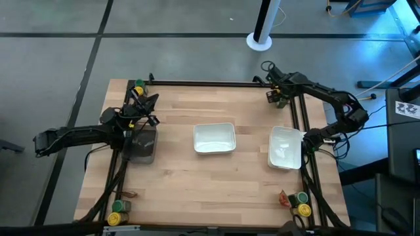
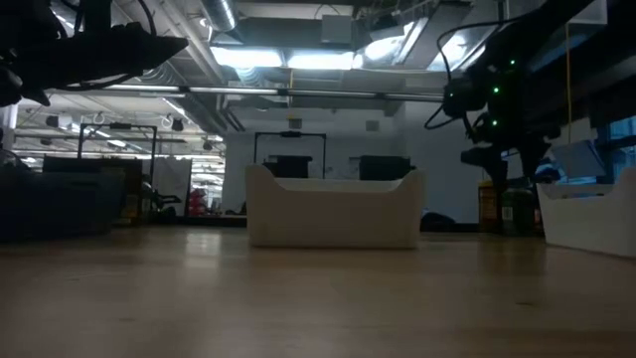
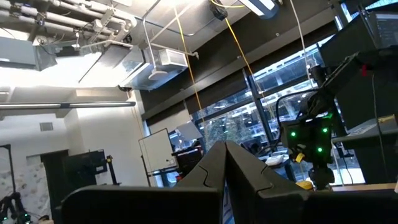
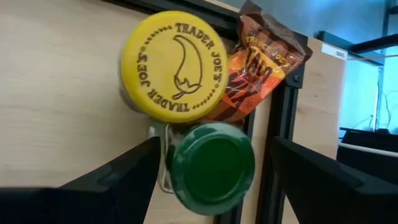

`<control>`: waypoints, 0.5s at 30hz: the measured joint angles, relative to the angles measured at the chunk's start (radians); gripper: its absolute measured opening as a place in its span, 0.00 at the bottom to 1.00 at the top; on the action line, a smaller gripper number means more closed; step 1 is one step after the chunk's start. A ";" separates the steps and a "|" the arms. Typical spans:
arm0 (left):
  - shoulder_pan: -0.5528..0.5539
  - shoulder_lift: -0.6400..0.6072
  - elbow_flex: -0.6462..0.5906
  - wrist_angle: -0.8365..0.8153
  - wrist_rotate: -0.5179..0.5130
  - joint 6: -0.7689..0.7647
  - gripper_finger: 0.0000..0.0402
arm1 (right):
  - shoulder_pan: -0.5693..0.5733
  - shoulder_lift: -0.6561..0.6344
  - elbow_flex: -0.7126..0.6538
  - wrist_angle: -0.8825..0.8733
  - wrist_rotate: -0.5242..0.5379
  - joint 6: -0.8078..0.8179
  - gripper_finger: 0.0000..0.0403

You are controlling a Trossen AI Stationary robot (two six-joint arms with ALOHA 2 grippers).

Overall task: Sort spices by type
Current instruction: Put the top right green seasoning bottle into the right white bin

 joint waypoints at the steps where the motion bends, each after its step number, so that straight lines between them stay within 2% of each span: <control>1: 0.000 0.000 0.000 0.000 0.000 0.000 0.00 | 0.000 0.000 0.000 0.000 -0.002 0.000 0.76; 9: 0.000 0.000 0.000 0.000 0.000 0.000 0.00 | 0.000 0.000 -0.003 0.013 -0.086 0.000 0.76; 15: 0.000 0.000 0.000 0.000 0.000 0.000 0.00 | 0.000 0.000 -0.009 0.024 -0.108 -0.024 0.76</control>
